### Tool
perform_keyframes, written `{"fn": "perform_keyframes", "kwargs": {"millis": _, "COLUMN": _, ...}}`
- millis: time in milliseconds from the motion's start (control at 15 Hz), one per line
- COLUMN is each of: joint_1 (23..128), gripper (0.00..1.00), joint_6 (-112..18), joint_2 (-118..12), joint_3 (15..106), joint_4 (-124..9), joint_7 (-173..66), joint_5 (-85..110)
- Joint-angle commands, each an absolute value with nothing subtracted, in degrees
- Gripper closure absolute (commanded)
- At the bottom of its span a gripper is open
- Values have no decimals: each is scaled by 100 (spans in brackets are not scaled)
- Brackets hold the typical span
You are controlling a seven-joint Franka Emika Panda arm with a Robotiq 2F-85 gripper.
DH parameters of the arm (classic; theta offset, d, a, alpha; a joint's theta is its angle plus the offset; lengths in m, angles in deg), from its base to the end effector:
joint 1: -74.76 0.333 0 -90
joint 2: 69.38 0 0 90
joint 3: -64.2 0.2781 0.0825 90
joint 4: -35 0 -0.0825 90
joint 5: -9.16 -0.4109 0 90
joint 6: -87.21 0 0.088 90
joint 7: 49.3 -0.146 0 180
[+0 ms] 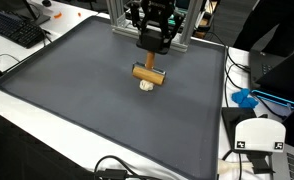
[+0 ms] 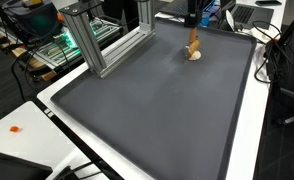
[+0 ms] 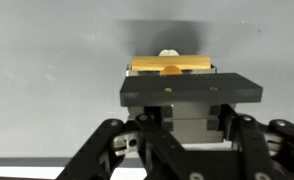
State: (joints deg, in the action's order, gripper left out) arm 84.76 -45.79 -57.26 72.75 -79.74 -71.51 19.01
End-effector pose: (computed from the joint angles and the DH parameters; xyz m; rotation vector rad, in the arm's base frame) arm 0.5913 0.1898 0.2731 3.0774 0.0639 0.2141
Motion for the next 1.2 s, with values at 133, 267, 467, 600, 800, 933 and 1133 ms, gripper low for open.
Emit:
{"fn": "perform_keyframes", "kwargs": {"millis": 133, "joint_1": 8532, "gripper": 65, "joint_6": -4354, "joint_2": -5865, "joint_3": 7220, "joint_4": -8079, "joint_7": -6867, "joint_5": 1735}}
{"fn": "perform_keyframes", "kwargs": {"millis": 267, "joint_1": 8532, "gripper": 65, "joint_6": -4372, "joint_2": -5872, "joint_3": 7221, "joint_4": -8082, "joint_7": -6843, "joint_5": 1732}}
{"fn": "perform_keyframes", "kwargs": {"millis": 467, "joint_1": 8540, "gripper": 65, "joint_6": -4538, "joint_2": -5851, "joint_3": 7233, "joint_4": -8128, "joint_7": -6771, "joint_5": 1751}}
{"fn": "perform_keyframes", "kwargs": {"millis": 600, "joint_1": 8546, "gripper": 65, "joint_6": -4742, "joint_2": -5824, "joint_3": 7239, "joint_4": -8159, "joint_7": -6766, "joint_5": 1744}}
{"fn": "perform_keyframes", "kwargs": {"millis": 800, "joint_1": 8568, "gripper": 65, "joint_6": -5056, "joint_2": -5791, "joint_3": 7229, "joint_4": -8199, "joint_7": -6777, "joint_5": 1796}}
{"fn": "perform_keyframes", "kwargs": {"millis": 933, "joint_1": 8573, "gripper": 65, "joint_6": -5177, "joint_2": -5766, "joint_3": 7226, "joint_4": -8230, "joint_7": -6764, "joint_5": 1790}}
{"fn": "perform_keyframes", "kwargs": {"millis": 1133, "joint_1": 8587, "gripper": 65, "joint_6": -5369, "joint_2": -5720, "joint_3": 7218, "joint_4": -8272, "joint_7": -6778, "joint_5": 1814}}
